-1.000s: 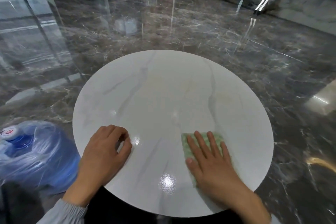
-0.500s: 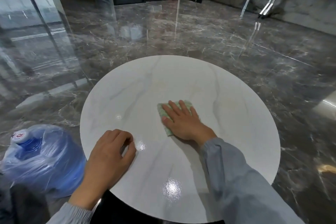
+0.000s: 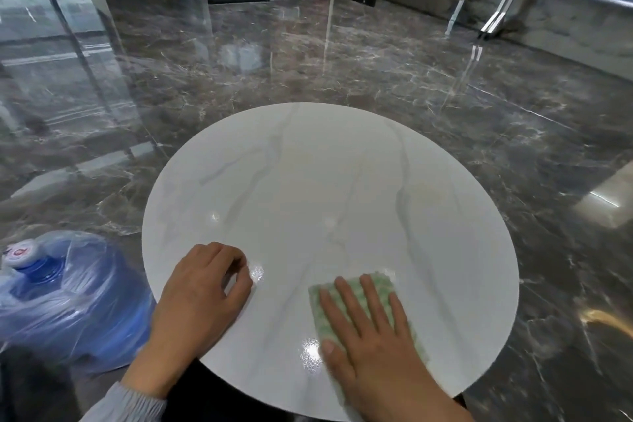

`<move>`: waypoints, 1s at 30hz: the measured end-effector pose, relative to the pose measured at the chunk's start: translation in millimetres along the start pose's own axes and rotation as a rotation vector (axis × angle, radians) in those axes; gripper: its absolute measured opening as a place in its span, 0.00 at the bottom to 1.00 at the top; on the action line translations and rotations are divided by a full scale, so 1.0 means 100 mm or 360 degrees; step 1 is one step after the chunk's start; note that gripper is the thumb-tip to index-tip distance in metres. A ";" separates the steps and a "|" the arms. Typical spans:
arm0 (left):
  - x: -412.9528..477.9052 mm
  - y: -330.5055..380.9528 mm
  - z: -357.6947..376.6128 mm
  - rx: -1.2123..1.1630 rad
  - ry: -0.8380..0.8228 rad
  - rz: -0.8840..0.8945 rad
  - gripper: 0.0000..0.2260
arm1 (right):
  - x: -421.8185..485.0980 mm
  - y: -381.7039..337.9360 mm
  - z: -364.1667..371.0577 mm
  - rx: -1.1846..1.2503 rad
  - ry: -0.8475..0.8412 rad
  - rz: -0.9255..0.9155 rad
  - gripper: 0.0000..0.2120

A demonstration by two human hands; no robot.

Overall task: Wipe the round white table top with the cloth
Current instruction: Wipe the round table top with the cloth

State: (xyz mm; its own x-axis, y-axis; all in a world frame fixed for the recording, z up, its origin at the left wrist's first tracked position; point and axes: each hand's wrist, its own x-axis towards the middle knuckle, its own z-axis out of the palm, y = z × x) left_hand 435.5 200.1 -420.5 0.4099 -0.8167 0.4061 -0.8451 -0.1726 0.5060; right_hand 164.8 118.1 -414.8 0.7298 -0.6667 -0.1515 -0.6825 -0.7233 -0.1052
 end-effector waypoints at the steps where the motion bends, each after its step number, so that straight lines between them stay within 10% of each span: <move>1: 0.00 -0.01 0.01 0.0008 0.0006 0.0010 0.07 | 0.01 -0.10 0.04 -0.0029 -0.0028 -0.0066 0.29; 16: -0.02 -0.02 -0.01 -0.0025 0.0035 0.0016 0.07 | 1.86 0.12 -0.51 0.0218 -0.0177 -0.0019 0.29; 24: -0.02 -0.01 -0.01 -0.0049 0.0029 0.0007 0.08 | 0.95 0.44 -0.39 0.0179 -0.0094 0.0230 0.28; 30: -0.02 -0.02 0.00 -0.0019 0.0029 0.0033 0.06 | 0.03 -0.11 -0.09 0.0023 -0.0044 -0.0138 0.28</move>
State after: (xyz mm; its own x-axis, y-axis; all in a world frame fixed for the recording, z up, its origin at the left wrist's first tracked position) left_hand 436.3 202.1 -421.8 0.3984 -0.8099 0.4304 -0.8495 -0.1490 0.5061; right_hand 174.6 122.6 -404.8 0.7848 -0.5965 -0.1681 -0.6176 -0.7751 -0.1330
